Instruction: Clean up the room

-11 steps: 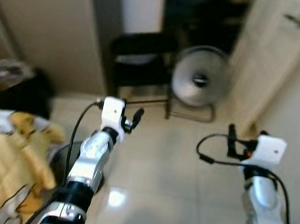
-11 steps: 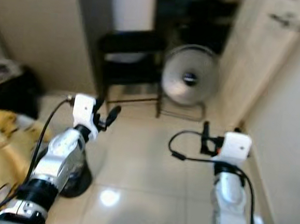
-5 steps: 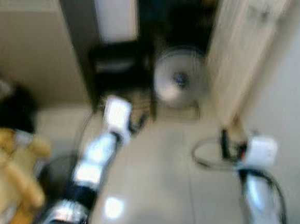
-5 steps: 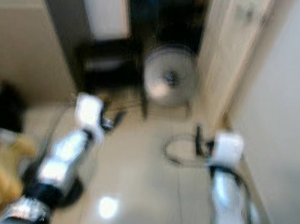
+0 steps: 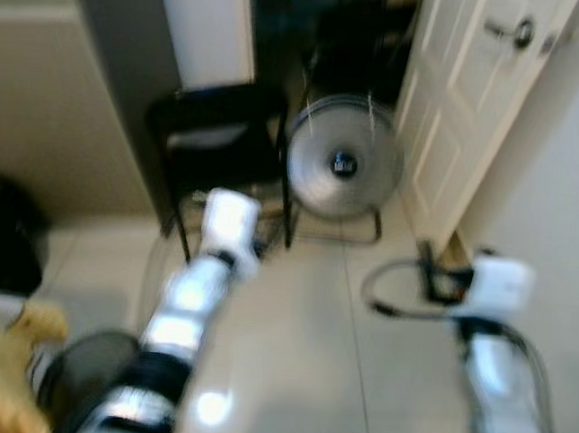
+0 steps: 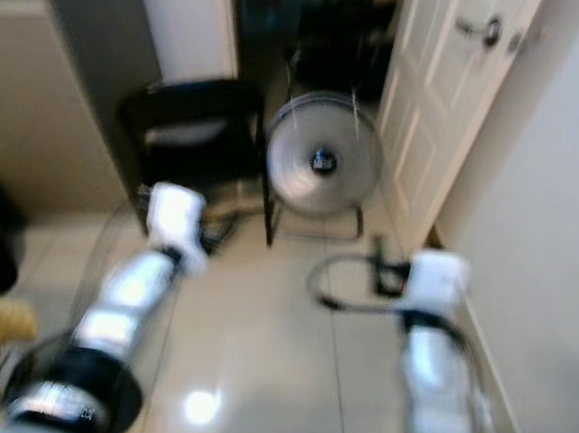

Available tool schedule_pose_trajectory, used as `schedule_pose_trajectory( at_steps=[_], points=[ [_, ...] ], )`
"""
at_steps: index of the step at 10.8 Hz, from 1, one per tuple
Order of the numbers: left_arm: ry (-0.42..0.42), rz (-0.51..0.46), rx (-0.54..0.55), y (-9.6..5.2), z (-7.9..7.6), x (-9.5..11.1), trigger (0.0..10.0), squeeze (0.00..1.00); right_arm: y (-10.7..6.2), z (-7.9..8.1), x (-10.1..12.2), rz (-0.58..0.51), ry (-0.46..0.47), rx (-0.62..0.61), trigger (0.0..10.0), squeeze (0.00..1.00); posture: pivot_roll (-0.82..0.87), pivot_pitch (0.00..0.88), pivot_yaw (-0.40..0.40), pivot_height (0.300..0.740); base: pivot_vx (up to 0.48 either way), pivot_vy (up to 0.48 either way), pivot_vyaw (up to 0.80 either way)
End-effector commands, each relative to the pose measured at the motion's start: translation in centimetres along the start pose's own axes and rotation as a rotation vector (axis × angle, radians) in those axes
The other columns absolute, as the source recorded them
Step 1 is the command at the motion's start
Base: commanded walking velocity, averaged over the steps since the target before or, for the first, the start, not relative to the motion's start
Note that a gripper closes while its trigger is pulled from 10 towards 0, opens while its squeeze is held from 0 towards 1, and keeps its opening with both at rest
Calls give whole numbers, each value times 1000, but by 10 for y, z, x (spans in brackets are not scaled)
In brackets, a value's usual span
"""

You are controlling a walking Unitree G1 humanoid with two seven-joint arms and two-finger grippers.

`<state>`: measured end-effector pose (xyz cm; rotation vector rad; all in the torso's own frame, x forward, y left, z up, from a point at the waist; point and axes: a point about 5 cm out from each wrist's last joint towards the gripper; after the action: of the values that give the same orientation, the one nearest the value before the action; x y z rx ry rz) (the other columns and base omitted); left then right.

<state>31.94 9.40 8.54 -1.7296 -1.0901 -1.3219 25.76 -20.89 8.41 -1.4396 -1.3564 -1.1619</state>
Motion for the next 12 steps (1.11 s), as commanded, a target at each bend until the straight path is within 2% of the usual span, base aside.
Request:
schedule_pose_trajectory(
  at_steps=[1,4,8,9,10,11,12],
  points=[
    [17,-13,51,-4,17,6,10000,0,2,9,2,-12,10,27,10000,0,-204,0,59,740,480,0,0],
    [13,-22,73,0,15,7,10000,0,6,6,1,-6,20,6,10000,0,-184,0,52,740,480,0,0],
    [2,-13,81,-3,13,3,10000,0,-2,1,-3,3,30,2,10000,0,-171,7,38,740,480,0,0],
    [-10,-10,86,-6,13,1,10000,0,-5,1,-4,3,30,6,10000,0,-167,4,37,740,480,0,0],
    [-8,12,54,-23,7,-7,10000,0,-11,1,-5,3,30,21,10000,0,-158,3,42,740,480,0,0],
    [-40,17,88,-36,13,-8,10000,0,-16,2,-6,6,29,38,10000,0,-152,2,46,740,480,0,0],
    [-63,7,154,-34,22,-6,10000,0,-14,1,-9,26,34,25,10000,0,-149,1,48,740,420,0,0]
  ],
)
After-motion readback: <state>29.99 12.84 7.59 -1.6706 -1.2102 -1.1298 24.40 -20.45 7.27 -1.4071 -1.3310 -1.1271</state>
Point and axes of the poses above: a point about 5 cm out from each wrist's last joint towards the gripper, its own y axis pointing out of the wrist towards the gripper, its own x axis along the axis of the wrist's last joint, z = x × y, and after that the axes turned 10 degrees about -y, right-handed
